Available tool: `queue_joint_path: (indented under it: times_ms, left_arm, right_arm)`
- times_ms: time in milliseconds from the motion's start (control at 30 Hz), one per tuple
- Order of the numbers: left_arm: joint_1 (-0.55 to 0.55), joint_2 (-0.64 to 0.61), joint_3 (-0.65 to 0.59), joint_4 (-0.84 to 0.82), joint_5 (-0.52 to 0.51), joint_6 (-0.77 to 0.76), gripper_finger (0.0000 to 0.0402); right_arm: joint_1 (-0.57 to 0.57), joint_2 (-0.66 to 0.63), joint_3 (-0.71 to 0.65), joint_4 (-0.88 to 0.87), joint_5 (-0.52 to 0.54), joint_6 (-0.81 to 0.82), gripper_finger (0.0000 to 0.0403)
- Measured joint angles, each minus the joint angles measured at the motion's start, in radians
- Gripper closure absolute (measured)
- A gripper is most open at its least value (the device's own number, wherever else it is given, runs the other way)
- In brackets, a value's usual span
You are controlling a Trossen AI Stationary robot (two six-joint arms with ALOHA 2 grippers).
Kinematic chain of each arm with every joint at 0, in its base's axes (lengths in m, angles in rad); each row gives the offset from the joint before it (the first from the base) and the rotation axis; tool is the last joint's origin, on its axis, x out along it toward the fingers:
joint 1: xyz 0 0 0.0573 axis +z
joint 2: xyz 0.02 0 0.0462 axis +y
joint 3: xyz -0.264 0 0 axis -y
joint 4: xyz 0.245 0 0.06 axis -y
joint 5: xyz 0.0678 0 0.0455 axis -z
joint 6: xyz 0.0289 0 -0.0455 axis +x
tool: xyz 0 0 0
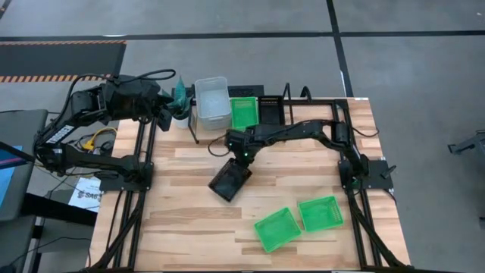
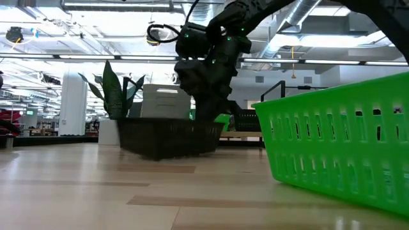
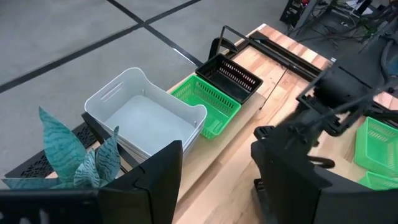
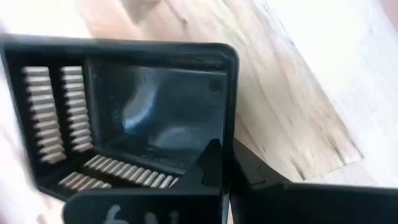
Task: Stack baskets on shelf by color
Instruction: Stack the black bin on the black bin on the shelf
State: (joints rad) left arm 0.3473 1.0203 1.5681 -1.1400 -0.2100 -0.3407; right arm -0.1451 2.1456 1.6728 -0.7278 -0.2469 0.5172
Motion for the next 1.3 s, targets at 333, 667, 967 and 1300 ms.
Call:
queue_joint_path:
  times_ms: [333, 667, 967, 1300]
  left_arm:
    - [0.0, 0.0, 0.0, -0.004, -0.001, -0.021, 0.0207]
    - [0.0, 0.0, 0.0, -0.033, -0.082, -0.075, 0.0207]
    - [0.0, 0.001, 0.0, -0.057, -0.159, -0.143, 0.0207]
    - [0.0, 0.001, 0.0, -0.059, -0.221, -0.188, 0.0207]
  right_arm:
    - [-0.17, -0.161, 0.24, -0.263, -0.07, -0.38, 0.0398]
    - [-0.581, -0.209, 0.494, -0.381, -0.038, -0.905, 0.0398]
    - [-0.711, -0.201, 0.497, -0.409, -0.123, -1.261, 0.0398]
    - [-0.698, -0.099, 0.495, -0.529, -0.12, -1.398, 0.0397]
